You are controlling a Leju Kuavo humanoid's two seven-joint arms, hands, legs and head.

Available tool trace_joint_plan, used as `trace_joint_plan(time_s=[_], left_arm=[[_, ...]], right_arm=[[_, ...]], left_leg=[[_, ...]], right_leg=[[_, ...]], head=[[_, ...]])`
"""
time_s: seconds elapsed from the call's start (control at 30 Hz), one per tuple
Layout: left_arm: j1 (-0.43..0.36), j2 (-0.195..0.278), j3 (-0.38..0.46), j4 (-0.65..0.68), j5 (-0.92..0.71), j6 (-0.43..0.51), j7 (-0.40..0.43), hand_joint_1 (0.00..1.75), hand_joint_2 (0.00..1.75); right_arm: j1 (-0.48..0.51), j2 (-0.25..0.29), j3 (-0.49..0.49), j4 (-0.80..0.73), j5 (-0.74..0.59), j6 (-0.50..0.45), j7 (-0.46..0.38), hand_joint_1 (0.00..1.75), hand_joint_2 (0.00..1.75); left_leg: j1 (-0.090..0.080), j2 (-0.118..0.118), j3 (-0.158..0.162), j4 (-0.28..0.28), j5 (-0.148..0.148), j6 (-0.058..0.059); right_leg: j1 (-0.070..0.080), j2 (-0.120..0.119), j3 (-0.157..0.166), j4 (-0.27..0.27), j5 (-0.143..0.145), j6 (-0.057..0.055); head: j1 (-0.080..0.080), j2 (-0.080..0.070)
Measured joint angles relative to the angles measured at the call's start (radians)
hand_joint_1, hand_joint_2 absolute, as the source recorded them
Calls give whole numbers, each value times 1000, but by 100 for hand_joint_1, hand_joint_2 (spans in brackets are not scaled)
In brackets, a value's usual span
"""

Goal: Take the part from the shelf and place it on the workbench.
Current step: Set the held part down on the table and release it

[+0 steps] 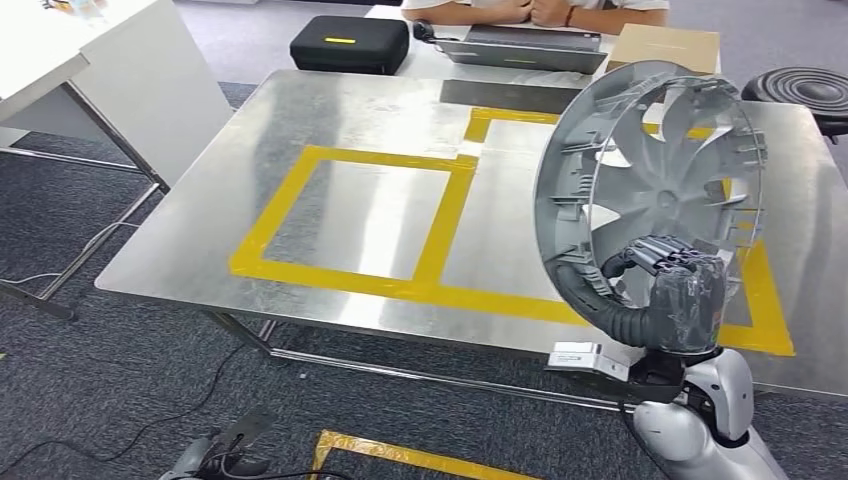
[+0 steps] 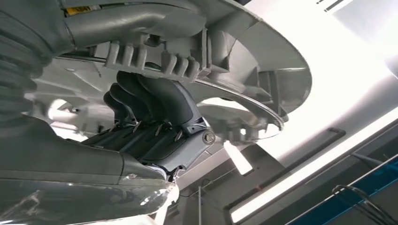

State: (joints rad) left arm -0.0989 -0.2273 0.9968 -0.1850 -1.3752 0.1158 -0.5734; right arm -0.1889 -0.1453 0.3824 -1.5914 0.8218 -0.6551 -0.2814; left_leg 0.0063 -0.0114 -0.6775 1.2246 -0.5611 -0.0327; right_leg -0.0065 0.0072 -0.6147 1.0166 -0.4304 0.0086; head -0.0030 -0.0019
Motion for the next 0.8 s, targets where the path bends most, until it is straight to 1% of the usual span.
trace_joint_plan(time_s=[0.03, 0.07, 0.1, 0.13, 0.17, 0.2, 0.23, 0.27, 0.3, 0.33, 0.37, 0.4, 0.43, 0.5, 0.53, 0.57, 0.6, 0.63, 0.67, 0.7, 0.73, 0.77, 0.8], left_arm=[[1, 0, 0, 0, 0, 0, 0, 0, 175], [2, 0, 0, 0, -1, 0, 1, 0, 175], [2, 0, 0, 0, -1, 0, 1, 0, 175], [1, 0, 0, 0, -2, 0, 1, 0, 175], [1, 0, 0, 0, -2, 0, 1, 0, 175], [0, 0, 0, 0, -4, 0, 1, 0, 175], [-1, 0, -1, 0, -5, 0, 2, 0, 175], [-1, 0, -1, 0, -6, 0, 3, 0, 175], [-1, -1, -2, 0, -6, 0, 5, 0, 175], [-1, -2, -2, 0, -7, 1, 7, 0, 175], [-1, -2, -3, 0, -7, 3, 10, 0, 175], [-2, -1, -4, 0, -7, 7, 14, 0, 175], [-3, -1, -6, 0, -7, 11, 18, 0, 175], [-3, -3, -12, 0, -7, 18, 26, 0, 175], [-3, -4, -14, 0, -7, 19, 28, 0, 175], [-2, -4, -16, 0, -7, 20, 30, 0, 175], [-2, -5, -16, 0, -7, 20, 31, 0, 175], [-3, -5, -17, 0, -8, 20, 32, 0, 175], [-3, -6, -17, 0, -8, 19, 33, 0, 175], [-5, -7, -17, 0, -9, 19, 33, 0, 175], [-6, -7, -18, 0, -9, 18, 33, 0, 175], [-8, -8, -19, 0, -10, 16, 33, 0, 175], [-9, -9, -20, 0, -10, 15, 33, 0, 175]], right_arm=[[0, 0, 0, 3, 2, 0, 1, 175, 175], [-1, 0, 0, 6, 4, 0, 2, 175, 175], [-2, 0, 0, 8, 8, 1, 4, 175, 175], [-4, 0, 0, 9, 12, 1, 5, 175, 175], [-6, 0, 0, 10, 15, 1, 7, 175, 175], [-10, 1, 0, 12, 16, 2, 9, 175, 175], [-13, 1, 0, 15, 17, 2, 11, 175, 175], [-17, 2, 0, 18, 17, 3, 12, 175, 175], [-20, 2, 0, 20, 17, 3, 12, 175, 175], [-23, 2, 0, 22, 18, 3, 12, 175, 175], [-28, 2, 1, 24, 20, 3, 13, 175, 175], [-33, 2, 1, 26, 24, 3, 15, 175, 175], [-39, 2, 1, 29, 30, 3, 17, 175, 175], [-45, 3, 2, 36, 44, 3, 21, 175, 175], [-47, 3, 2, 40, 49, 3, 24, 175, 175], [-49, 3, 3, 44, 52, 3, 27, 175, 175], [-52, 3, 3, 48, 53, 4, 30, 175, 175], [-57, 3, 3, 52, 54, 5, 33, 175, 175], [-63, 3, 3, 55, 55, 7, 35, 175, 175], [-70, 4, 3, 60, 58, 10, 36, 175, 175], [-79, 5, 4, 64, 63, 13, 39, 175, 175], [-88, 7, 5, 69, 70, 16, 42, 175, 175], [-96, 8, 6, 74, 80, 19, 46, 175, 175]], left_leg=[[1, 0, -32, 42, -12, -1], [0, 0, -49, 52, -4, -1], [0, 0, -49, 25, 28, 2], [0, 1, -34, -30, 76, 6], [-1, 1, -13, -98, 124, 9], [-2, 2, 7, -161, 151, 13], [-3, 2, 20, -200, 163, 16], [-5, 2, 26, -219, 164, 20], [-6, 2, 27, -223, 159, 24], [-5, 1, 29, -221, 164, 29], [-3, 0, 31, -222, 165, 33], [-1, 0, 35, -223, 164, 38], [1, 0, 40, -224, 162, 43], [1, -1, 46, -224, 155, 50], [1, -2, 50, -224, 151, 51], [1, -3, 55, -224, 147, 52], [1, -5, 61, -224, 143, 51], [2, -6, 68, -224, 139, 50], [2, -7, 75, -224, 134, 47], [0, -8, 79, -222, 130, 43], [-2, -8, 80, -221, 128, 39], [-4, -7, 80, -221, 127, 35], [-5, -7, 77, -220, 128, 30]], right_leg=[[0, 1, 5, 0, -5, -1], [1, 2, 12, 0, -11, -2], [1, 3, 21, 0, -17, -1], [1, 4, 30, 0, -23, 0], [1, 4, 39, 0, -30, 3], [2, 4, 44, 1, -35, 8], [3, 5, 46, 1, -40, 12], [4, 5, 46, 0, -44, 18], [5, 5, 46, -1, -47, 23], [5, 4, 47, -2, -50, 29], [4, 3, 46, 5, -57, 35], [4, 2, 36, 27, -71, 40], [4, 1, 15, 72, -95, 43], [4, 1, -52, 206, -153, 48], [4, 1, -85, 263, -167, 49], [4, 1, -105, 288, -160, 50], [3, 1, -107, 273, -131, 50], [3, 0, -91, 221, -87, 50], [3, 0, -65, 151, -42, 50], [4, 0, -37, 87, -10, 48], [5, 0, -15, 40, 5, 45], [6, 1, -4, 16, 6, 41], [8, 2, 1, 10, 0, 35]], head=[[0, 0], [0, 0], [0, 0], [0, 0], [0, 0], [0, 0], [0, 0], [0, 0], [0, 0], [0, 0], [1, 0], [3, 0], [4, 0], [7, 0], [6, 0], [6, 0], [6, 0], [7, 0], [7, 0], [7, 0], [7, 0], [5, 0], [3, 0]])
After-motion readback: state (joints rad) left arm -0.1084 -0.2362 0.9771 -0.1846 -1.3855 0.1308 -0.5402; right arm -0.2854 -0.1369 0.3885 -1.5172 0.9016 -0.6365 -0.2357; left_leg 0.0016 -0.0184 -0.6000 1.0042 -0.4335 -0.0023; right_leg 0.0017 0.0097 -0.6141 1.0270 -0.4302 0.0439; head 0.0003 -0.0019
